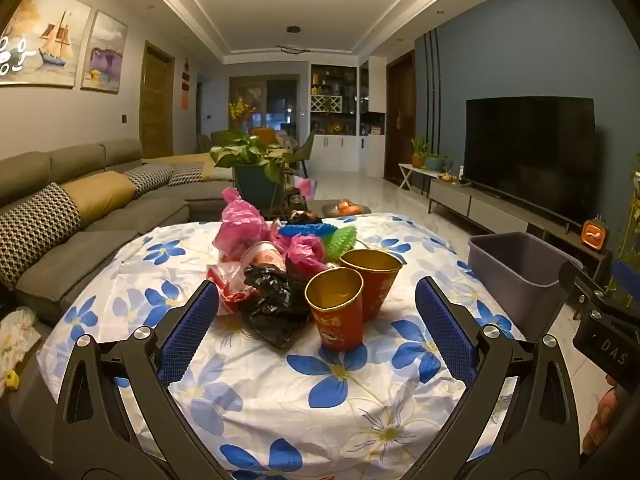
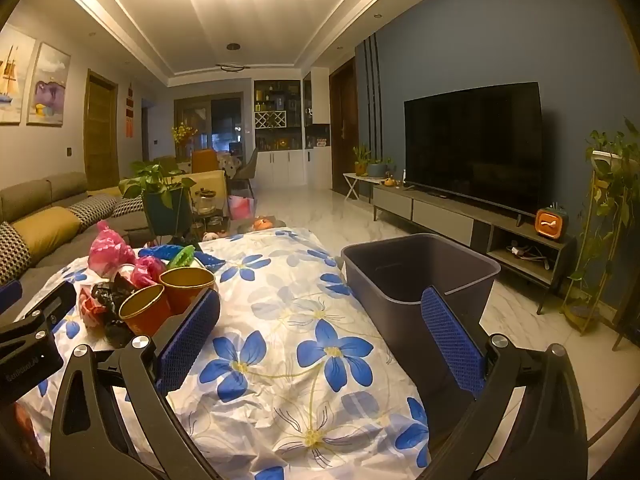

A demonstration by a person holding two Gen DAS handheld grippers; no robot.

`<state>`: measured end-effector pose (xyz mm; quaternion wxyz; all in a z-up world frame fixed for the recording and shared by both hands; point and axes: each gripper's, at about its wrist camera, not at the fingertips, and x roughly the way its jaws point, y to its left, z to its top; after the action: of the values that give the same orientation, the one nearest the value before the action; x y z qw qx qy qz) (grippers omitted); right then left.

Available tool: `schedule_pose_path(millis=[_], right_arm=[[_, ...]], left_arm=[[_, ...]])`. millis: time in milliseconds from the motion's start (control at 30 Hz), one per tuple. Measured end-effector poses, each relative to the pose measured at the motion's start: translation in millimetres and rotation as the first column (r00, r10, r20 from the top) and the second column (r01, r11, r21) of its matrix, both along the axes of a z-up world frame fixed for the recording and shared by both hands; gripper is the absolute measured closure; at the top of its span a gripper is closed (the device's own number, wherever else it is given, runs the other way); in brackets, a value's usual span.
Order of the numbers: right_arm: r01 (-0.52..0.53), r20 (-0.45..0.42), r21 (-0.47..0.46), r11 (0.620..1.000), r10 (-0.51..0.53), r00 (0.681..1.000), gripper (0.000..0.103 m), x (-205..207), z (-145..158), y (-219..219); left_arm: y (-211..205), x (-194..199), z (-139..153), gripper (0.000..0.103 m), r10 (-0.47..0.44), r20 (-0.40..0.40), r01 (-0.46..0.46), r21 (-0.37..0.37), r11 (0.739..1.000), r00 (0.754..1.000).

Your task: Collect trash

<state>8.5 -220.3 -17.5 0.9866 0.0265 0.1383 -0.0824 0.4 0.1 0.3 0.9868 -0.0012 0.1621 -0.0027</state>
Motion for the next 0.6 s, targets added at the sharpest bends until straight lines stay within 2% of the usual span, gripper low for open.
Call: schedule_pose_path(millis=[600], right_arm=[[0.0, 0.008, -0.003, 1.0, 0.0, 1.0, 0.005, 0.3, 2.0, 2.8]], left_arm=[[-2.8, 1.9, -0.9, 0.006, 0.004, 0.011, -0.004, -0.01, 1.0, 1.0]])
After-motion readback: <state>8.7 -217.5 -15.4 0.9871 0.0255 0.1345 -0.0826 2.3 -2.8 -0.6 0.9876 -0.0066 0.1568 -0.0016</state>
